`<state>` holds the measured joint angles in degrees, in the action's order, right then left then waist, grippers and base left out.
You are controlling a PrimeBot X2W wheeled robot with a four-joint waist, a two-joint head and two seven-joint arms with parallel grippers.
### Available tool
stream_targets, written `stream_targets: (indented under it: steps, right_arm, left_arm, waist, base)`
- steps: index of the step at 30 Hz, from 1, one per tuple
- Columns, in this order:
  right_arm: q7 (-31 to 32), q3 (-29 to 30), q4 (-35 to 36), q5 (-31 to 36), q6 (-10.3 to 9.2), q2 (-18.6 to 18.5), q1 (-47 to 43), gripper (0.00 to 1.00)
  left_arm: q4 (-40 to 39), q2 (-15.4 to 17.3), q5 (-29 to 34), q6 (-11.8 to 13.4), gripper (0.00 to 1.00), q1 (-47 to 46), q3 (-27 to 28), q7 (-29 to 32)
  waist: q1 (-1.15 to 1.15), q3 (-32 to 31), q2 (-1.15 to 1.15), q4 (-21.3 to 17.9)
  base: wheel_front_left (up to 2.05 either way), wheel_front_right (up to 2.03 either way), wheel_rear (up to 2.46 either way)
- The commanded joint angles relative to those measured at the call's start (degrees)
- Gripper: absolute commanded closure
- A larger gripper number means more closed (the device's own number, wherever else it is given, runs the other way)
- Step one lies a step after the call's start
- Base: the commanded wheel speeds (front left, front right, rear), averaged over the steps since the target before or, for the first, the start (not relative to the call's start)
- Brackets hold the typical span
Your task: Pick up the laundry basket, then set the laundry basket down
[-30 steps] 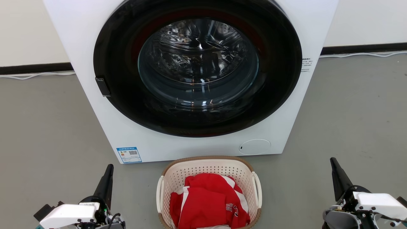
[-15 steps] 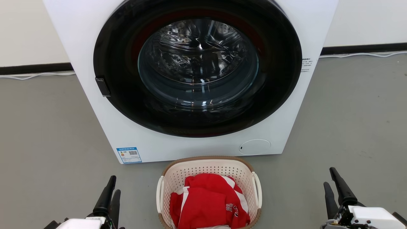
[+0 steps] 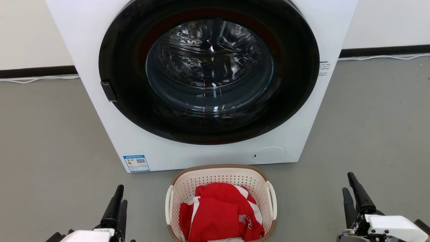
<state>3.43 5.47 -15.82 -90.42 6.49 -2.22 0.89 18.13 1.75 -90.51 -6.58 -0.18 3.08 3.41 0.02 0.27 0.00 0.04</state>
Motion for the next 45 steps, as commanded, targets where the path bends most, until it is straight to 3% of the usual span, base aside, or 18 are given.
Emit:
stream_targets:
  steps: [1, 23, 45]
  right_arm:
    - [-0.9, -0.3, 1.9, 1.1, 0.18, -0.8, 1.4, 0.0]
    - [-4.6, -1.3, 3.6, 20.9, 0.35, -1.2, 1.5, 0.0]
    - [-8.3, -2.7, 2.5, 44.8, 0.53, -3.0, 2.5, 0.0]
  left_arm:
    - [-1.7, 0.4, 0.8, -0.3, 0.0, -2.0, -0.1, -0.7]
    - [-0.8, 0.5, 12.2, -0.4, 0.0, -2.5, -1.1, -4.4]
    - [-1.1, 0.7, 32.3, -0.6, 0.0, -2.9, -0.7, -8.2]
  waist:
    - [-0.01, 0.0, 0.0, 0.0]
    - [-0.02, 0.2, 0.0, 0.0]
    - [-0.02, 0.1, 0.0, 0.0]
  base:
    - [0.0, 0.0, 0.0]
    - [0.0, 0.0, 0.0]
    - [0.0, 0.0, 0.0]
